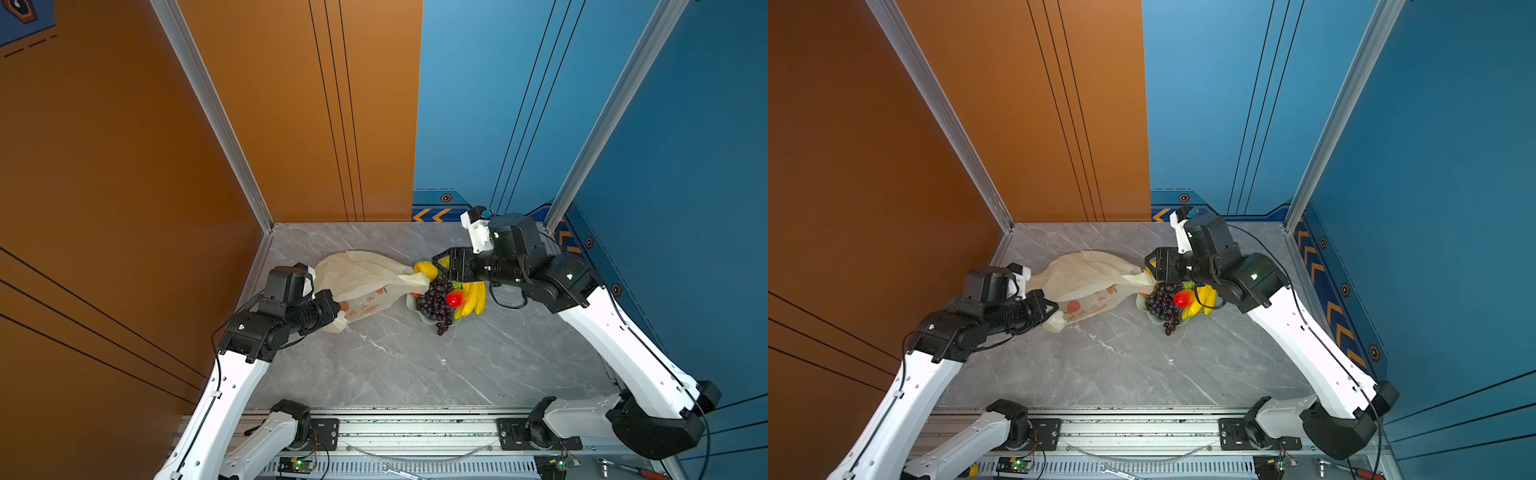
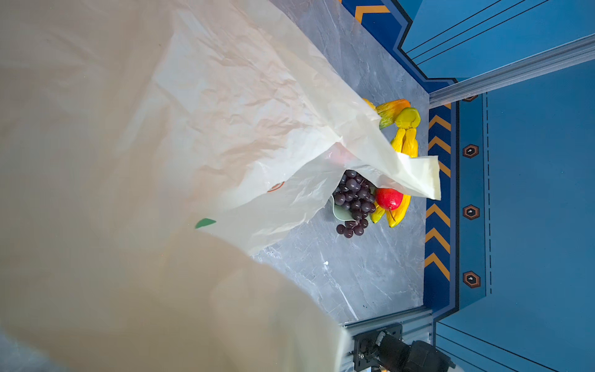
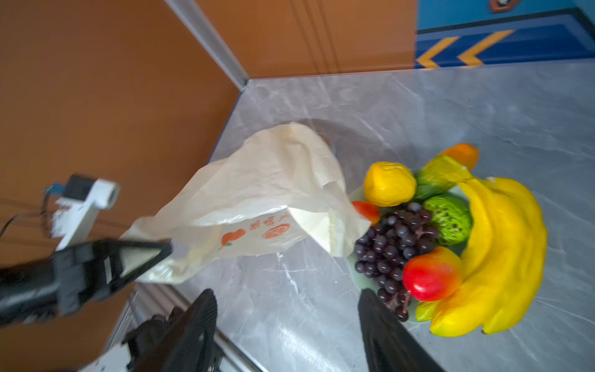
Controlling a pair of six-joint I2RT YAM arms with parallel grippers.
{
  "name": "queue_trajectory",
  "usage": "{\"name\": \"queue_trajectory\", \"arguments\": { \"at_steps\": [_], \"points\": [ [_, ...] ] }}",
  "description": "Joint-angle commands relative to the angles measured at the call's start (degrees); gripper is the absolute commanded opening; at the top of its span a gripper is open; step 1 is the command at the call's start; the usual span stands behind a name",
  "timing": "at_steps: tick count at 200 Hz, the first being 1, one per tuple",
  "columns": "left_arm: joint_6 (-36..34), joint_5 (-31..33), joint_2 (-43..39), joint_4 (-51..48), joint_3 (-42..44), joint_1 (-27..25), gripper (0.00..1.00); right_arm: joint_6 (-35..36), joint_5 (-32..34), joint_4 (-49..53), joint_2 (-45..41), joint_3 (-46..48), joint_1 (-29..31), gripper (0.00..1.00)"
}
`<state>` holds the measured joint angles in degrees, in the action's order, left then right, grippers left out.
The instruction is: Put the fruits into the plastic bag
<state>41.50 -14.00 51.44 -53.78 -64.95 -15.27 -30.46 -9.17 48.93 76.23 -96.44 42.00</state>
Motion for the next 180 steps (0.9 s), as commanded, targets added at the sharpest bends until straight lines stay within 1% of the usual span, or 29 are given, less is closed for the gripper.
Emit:
{"name": "queue_trajectory", "arguments": {
  "at_steps": [1, 17, 31, 41, 46, 52, 84, 136, 148, 160, 163, 165, 174, 176, 180],
  "points": [
    [-0.10, -1.69, -0.43, 0.06, -1.94, -0.11, 0.00, -3.40, -8.49, 1.29, 5.48, 2.34, 5.79, 0.56],
    [-0.14, -1.89, -0.48, 0.03, -2.09, -0.27, 0.00, -4.34, -10.09, -2.47, 9.21, 4.12, 9.72, 0.42],
    [-0.21, -2.04, -0.72, 0.07, -1.96, -0.53, 0.00, -4.69, -9.20, -6.45, 12.60, 5.27, 12.02, 0.35],
    [-0.10, -1.91, -1.11, 0.08, -1.73, -0.72, 0.00, -5.02, -8.94, -9.35, 15.11, 5.17, 12.79, 0.30],
    [-0.09, -1.99, -1.25, 0.08, -1.52, -0.81, 0.00, -5.33, -8.96, -10.54, 16.50, 4.76, 12.94, 0.25],
    [-0.01, -2.08, -1.48, -0.05, -1.33, -0.95, 0.00, -5.76, -8.83, -11.50, 18.09, 4.00, 13.14, 0.23],
    [0.86, -1.51, -2.88, -0.01, -0.28, -1.51, 0.00, -7.47, -7.08, -16.01, 23.65, 1.26, 13.96, 0.17],
    [1.66, -0.70, -2.89, 0.05, -0.49, -2.37, 0.00, -8.01, -7.09, -18.79, 31.46, -0.05, 13.64, 0.12],
    [1.70, -0.59, -2.67, 0.07, -0.61, -2.55, 0.00, -8.57, -7.84, -19.67, 32.67, -0.54, 13.30, 0.12],
    [2.06, -0.47, -2.66, 0.07, -0.83, -2.71, 0.00, -8.27, -7.18, -20.05, 33.45, -1.03, 13.11, 0.11],
    [2.21, -0.42, -2.53, 0.08, -0.94, -2.74, 0.00, -8.17, -6.95, -20.24, 33.72, -1.12, 13.11, 0.05],
    [2.30, -0.37, -2.52, 0.12, -1.01, -2.77, 0.00, -8.03, -6.81, -20.37, 33.90, -1.05, 13.07, 0.04],
    [2.81, -0.45, -2.45, 0.48, -1.23, -2.90, 0.00, -7.36, -5.95, -21.07, 34.69, -0.39, 13.02, 0.02],
    [2.98, -0.42, -2.43, 0.55, -1.30, -2.92, 0.00, -7.21, -5.82, -21.29, 34.87, -0.30, 12.98, 0.00],
    [3.35, -0.51, -2.34, 0.87, -1.45, -2.97, 0.00, -6.82, -5.36, -21.93, 35.22, 0.17, 13.02, 0.00]
  ]
}}
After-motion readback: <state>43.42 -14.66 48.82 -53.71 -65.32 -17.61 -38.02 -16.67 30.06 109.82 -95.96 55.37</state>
